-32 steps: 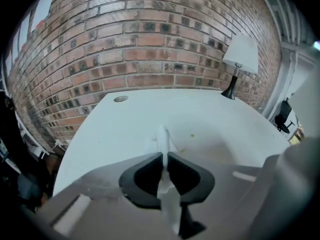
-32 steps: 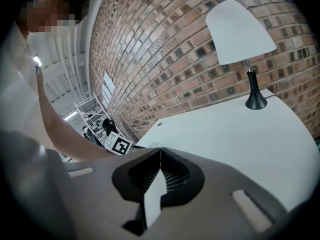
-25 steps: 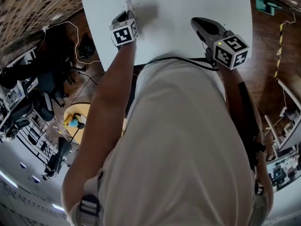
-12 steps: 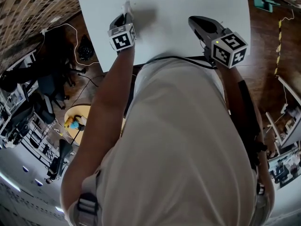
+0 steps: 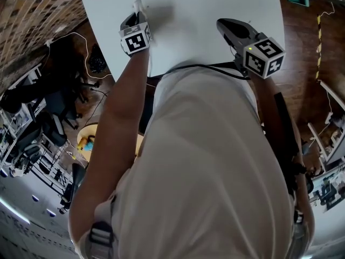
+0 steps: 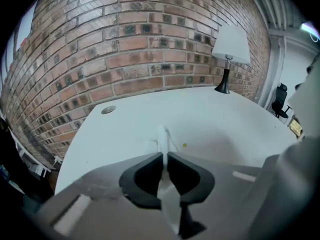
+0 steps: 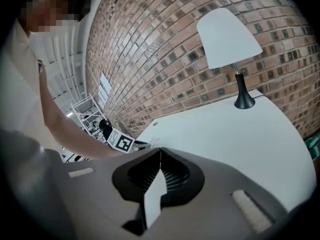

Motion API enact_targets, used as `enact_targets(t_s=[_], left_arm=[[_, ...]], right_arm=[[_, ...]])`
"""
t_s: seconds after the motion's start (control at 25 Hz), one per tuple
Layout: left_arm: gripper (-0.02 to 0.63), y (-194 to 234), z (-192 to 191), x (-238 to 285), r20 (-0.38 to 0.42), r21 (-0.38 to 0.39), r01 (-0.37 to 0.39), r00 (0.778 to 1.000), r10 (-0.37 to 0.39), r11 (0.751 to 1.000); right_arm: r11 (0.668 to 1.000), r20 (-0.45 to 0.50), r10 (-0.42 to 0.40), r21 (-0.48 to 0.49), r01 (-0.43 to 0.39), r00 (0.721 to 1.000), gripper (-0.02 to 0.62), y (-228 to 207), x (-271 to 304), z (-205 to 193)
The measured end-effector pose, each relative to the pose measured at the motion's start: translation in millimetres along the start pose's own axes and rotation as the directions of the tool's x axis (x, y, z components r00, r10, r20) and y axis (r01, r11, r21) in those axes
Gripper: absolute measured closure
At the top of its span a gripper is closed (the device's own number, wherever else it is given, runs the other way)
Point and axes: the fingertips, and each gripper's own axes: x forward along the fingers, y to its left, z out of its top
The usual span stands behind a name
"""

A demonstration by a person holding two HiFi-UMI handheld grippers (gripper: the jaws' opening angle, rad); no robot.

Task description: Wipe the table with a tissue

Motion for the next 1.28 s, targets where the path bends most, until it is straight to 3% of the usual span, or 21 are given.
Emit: enact_targets(t_s=[0.24, 0.44, 0.6, 0.8, 0.92, 1.08, 1.16, 1.28], left_arm=[[0.577, -19.2, 12.8, 5.7, 0.002, 0.044, 0.029, 1.0, -0.029, 0.999], [0.575, -46.3, 19.1, 13.4, 0.0, 0.106, 0.129, 0.991, -0.13, 0.986], [0.575, -77.5, 17.0, 10.0, -0.027, 0.184, 0.218, 0.976, -0.217, 0.958], [0.574, -97.0, 8.4, -3.0, -0.019, 0.117, 0.332, 0.943, -0.332, 0.936], [0.572, -80.4, 15.6, -20.5, 0.066, 0.09, 0.265, 0.96, -0.271, 0.96], [0.571, -19.0, 6.2, -33.1, 0.098, -0.068, 0.122, 0.989, -0.115, 0.99], [0.572, 1.5, -2.1, -34.3, 0.082, -0.116, 0.101, 0.992, -0.092, 0.988], [0.572, 0.6, -2.8, -30.8, 0.066, -0.111, 0.123, 0.991, -0.116, 0.986]], right_arm=[[1.0, 0.007, -0.01, 0.009, 0.01, 1.0, 0.586, -6.1, -6.9, -1.5], [1.0, 0.007, -0.012, 0.015, 0.012, 1.0, 0.586, -7.0, -8.7, -4.4], [1.0, 0.018, -0.015, 0.019, 0.015, 1.0, 0.586, -8.9, -9.9, -4.4], [1.0, 0.026, -0.011, 0.026, 0.01, 1.0, 0.586, -8.3, -7.1, -4.0], [1.0, 0.032, -0.007, 0.029, 0.007, 0.999, 0.586, -9.6, -6.9, -0.8], [1.0, 0.031, -0.003, 0.026, 0.003, 1.0, 0.586, -11.7, -4.2, 1.4], [1.0, 0.029, 0.002, 0.025, -0.003, 1.0, 0.586, -11.1, -3.0, 0.1], [1.0, 0.022, 0.004, 0.025, -0.005, 1.0, 0.586, -10.6, -2.8, -3.6]])
